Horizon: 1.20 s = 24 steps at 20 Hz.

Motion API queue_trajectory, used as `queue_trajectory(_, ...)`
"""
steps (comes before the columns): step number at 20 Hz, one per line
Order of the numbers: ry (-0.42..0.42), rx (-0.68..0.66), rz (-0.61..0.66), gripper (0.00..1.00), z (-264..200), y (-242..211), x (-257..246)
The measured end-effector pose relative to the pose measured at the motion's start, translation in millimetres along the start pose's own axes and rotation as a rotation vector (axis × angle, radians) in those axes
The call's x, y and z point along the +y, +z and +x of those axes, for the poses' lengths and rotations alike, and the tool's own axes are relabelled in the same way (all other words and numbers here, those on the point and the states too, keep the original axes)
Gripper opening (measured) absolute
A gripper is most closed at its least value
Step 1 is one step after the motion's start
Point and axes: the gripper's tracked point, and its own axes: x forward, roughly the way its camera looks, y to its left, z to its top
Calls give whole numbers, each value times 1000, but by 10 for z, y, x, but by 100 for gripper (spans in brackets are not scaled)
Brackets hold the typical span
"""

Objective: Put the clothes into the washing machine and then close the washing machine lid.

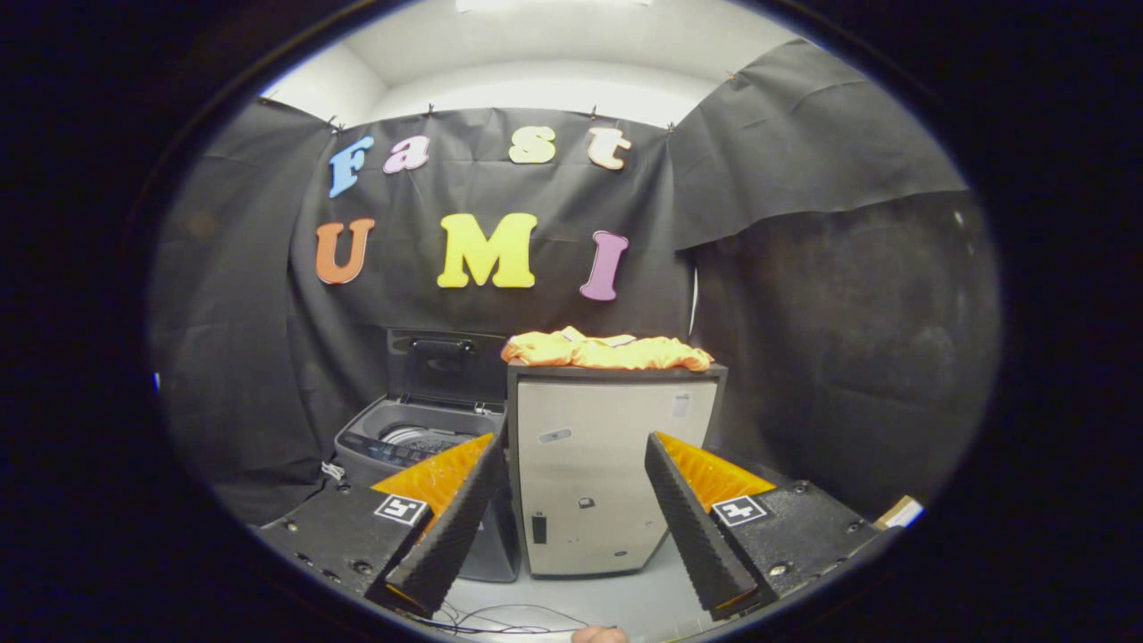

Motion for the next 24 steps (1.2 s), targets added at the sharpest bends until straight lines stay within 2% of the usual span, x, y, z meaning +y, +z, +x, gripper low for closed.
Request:
queue_trajectory(6, 11, 0, 26, 100, 50, 57, 29)
queue_trajectory(14, -19, -19, -4, 100, 202, 271, -29)
queue_trajectory(20, -19, -22, -6, 100, 483, 575, -119)
queue_trajectory(24, -16, -2, 10, 100, 869, 820, -213)
